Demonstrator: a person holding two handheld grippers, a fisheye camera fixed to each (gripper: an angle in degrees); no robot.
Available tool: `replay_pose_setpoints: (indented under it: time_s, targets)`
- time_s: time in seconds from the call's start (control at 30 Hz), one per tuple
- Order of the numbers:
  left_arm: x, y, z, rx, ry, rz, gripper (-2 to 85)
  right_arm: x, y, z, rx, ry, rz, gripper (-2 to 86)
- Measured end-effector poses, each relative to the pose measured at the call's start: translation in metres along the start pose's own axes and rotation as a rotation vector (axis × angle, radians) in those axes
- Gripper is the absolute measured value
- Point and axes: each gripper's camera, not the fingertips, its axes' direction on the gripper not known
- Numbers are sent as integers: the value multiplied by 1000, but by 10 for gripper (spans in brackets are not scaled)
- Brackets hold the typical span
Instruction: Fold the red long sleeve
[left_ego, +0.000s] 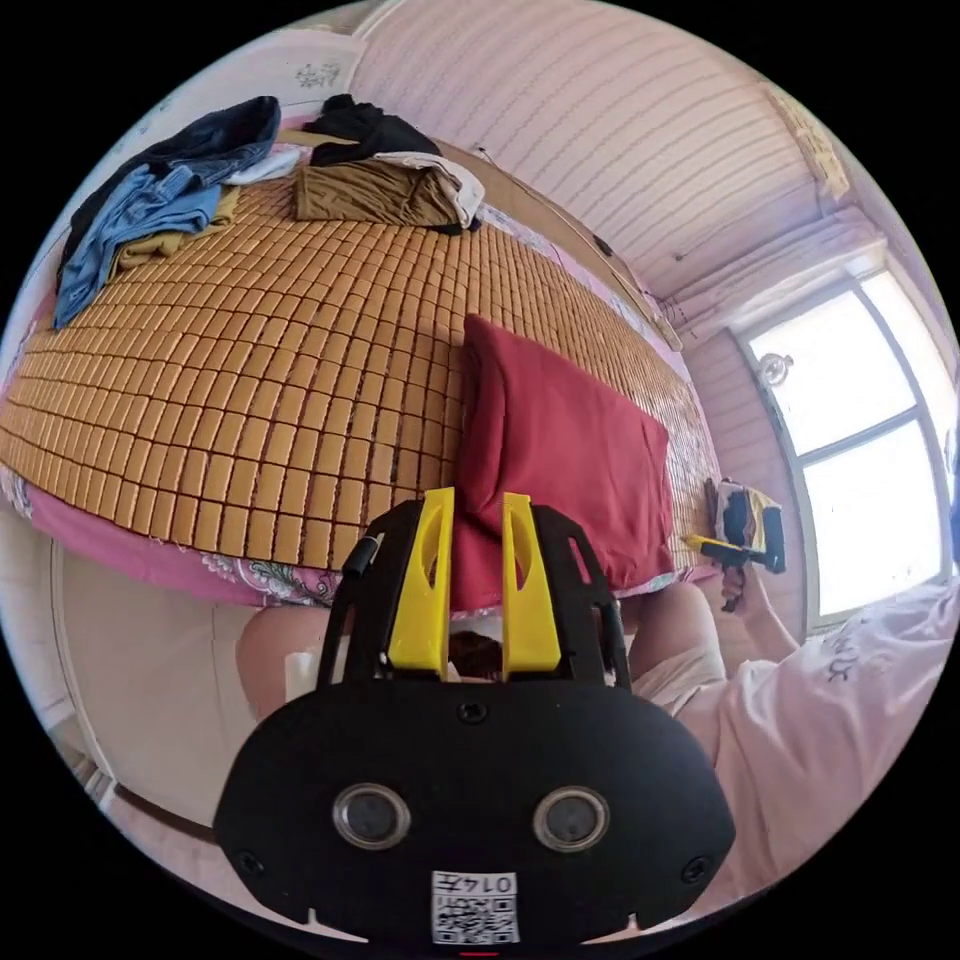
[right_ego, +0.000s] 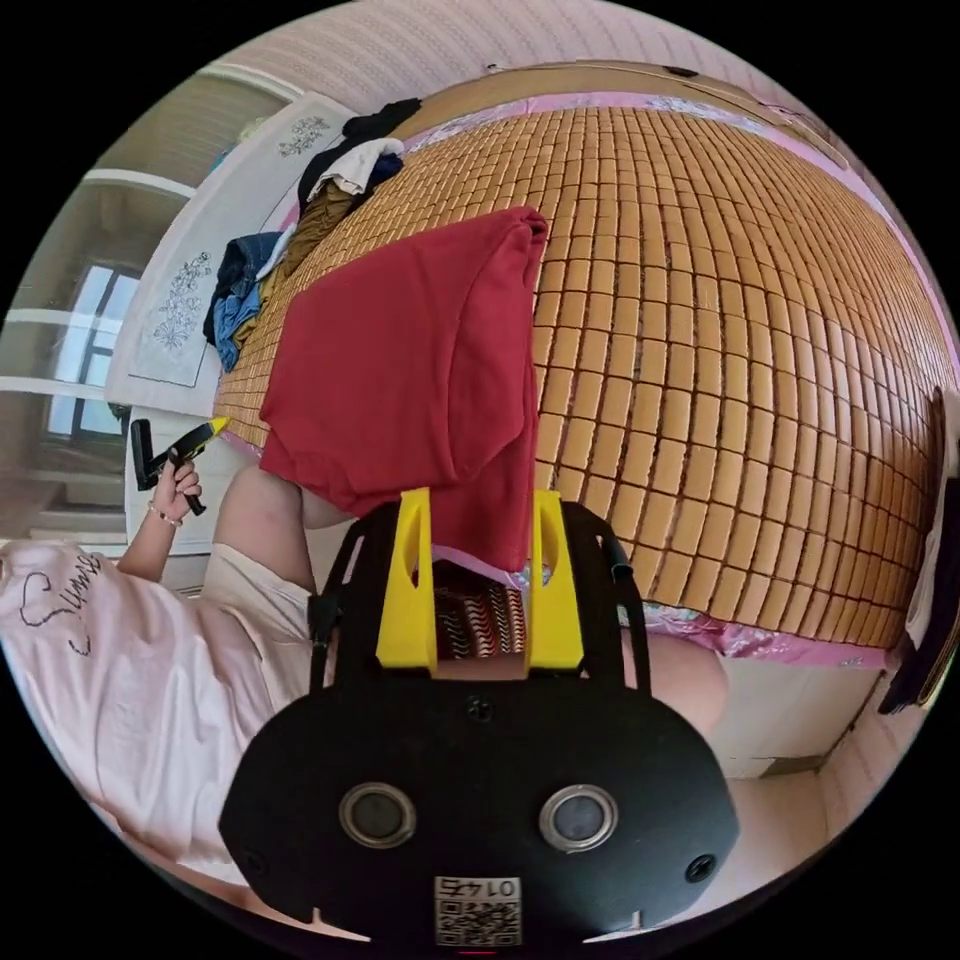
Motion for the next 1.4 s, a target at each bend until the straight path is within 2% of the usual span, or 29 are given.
replay_pose_setpoints:
  time_s: [0.1,0.17,0.23,0.37,0.43,0.5,0.6,0.7,0.77,0.8,0.87,0.97,1.07,1.2,1.27,1.4]
  targets:
    - [10,-11,24,-11,6,-46,108,-7,-20,19,36,-2,44,158]
    - [19,-17,56,-112,-62,-62,106,-6,-38,43,-13,31,90,139]
    - [25,-14,80,-214,-161,-56,88,-9,-47,55,-59,77,108,36]
    - [48,-3,66,-140,-175,23,47,-36,-52,56,-68,200,19,14]
    - [51,3,81,-231,-224,36,46,-38,-55,72,-114,220,5,15]
    - [56,8,83,-207,-238,80,48,-39,-58,100,-173,264,-22,19]
    - [65,7,75,-217,-260,72,64,-47,-59,104,-143,273,-29,30]
    - [82,8,49,-174,-367,139,79,-52,-52,90,-112,315,-37,53]
    - [112,1,33,-95,-509,284,64,-68,-58,78,-66,377,-100,19]
    - [121,-3,33,-80,-525,327,63,-77,-64,78,-57,387,-138,15]
    - [162,-28,46,-43,-460,463,57,-125,-101,88,-20,407,-309,4]
    - [209,-61,85,-31,-311,547,59,-186,-160,123,0,406,-495,-2]
    - [232,-92,131,-94,-294,571,59,-232,-211,168,-58,416,-588,-4]
    - [226,-104,178,-186,-325,602,53,-235,-247,245,-225,535,-595,-5]
    - [229,-94,180,-117,-346,643,46,-232,-253,249,-166,493,-545,-5]
    - [241,-91,158,-94,-307,594,11,-236,-259,238,-200,417,-542,-5]
